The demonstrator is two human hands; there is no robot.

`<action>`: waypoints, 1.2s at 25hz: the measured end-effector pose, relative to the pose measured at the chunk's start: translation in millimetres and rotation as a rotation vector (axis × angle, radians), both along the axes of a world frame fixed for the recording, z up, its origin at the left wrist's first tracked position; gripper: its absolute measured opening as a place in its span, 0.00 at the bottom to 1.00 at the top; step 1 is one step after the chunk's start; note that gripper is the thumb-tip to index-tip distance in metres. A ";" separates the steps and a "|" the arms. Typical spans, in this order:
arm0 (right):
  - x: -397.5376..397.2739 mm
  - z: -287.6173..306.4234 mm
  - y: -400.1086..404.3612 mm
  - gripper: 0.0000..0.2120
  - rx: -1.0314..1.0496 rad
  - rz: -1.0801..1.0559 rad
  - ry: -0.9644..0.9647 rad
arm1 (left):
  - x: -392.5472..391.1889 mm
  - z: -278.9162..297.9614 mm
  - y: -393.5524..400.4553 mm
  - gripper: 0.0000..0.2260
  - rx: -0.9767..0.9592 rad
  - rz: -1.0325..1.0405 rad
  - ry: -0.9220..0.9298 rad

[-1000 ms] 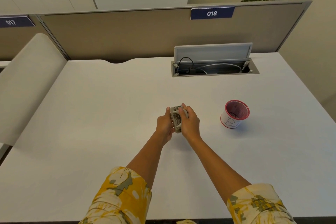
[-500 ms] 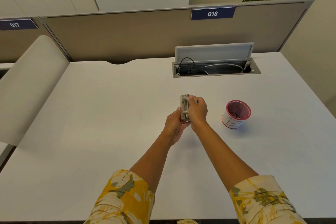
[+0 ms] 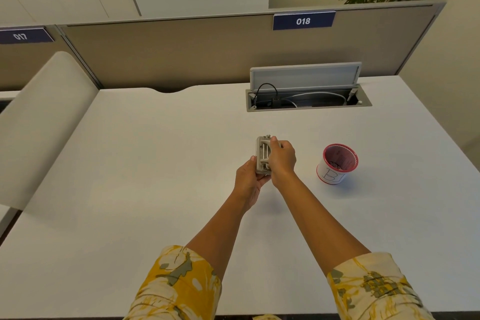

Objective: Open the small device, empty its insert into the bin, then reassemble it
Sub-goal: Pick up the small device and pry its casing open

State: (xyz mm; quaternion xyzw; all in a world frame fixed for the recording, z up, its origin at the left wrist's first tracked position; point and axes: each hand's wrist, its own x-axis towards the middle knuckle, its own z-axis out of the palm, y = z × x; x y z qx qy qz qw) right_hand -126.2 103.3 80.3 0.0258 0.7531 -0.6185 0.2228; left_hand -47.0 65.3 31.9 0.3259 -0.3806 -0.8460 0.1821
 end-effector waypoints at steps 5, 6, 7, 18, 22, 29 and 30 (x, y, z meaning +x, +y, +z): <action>-4.8 3.3 0.3 0.12 -0.050 0.016 -0.110 | 1.8 -0.3 -0.8 0.18 -0.074 0.048 -0.045; -6.4 3.5 0.7 0.12 -0.053 0.009 -0.144 | 1.9 0.0 -1.0 0.18 -0.104 0.051 -0.058; -7.8 4.0 1.4 0.11 -0.072 -0.003 -0.189 | 2.2 0.4 -1.5 0.17 -0.134 0.053 -0.065; -17.5 -0.3 21.0 0.15 -0.473 -0.098 -0.541 | 9.7 2.7 -3.5 0.15 -0.223 0.090 -0.146; -20.4 -2.9 30.9 0.17 -0.543 -0.076 -0.663 | 11.6 1.9 -3.5 0.12 -0.192 0.095 -0.159; -21.7 -8.2 48.3 0.17 -0.580 0.038 -0.764 | 9.8 0.2 -3.3 0.13 -0.174 0.105 -0.191; -23.4 -10.2 51.2 0.20 -0.559 0.045 -0.756 | 11.3 -1.2 -4.4 0.13 -0.173 0.115 -0.202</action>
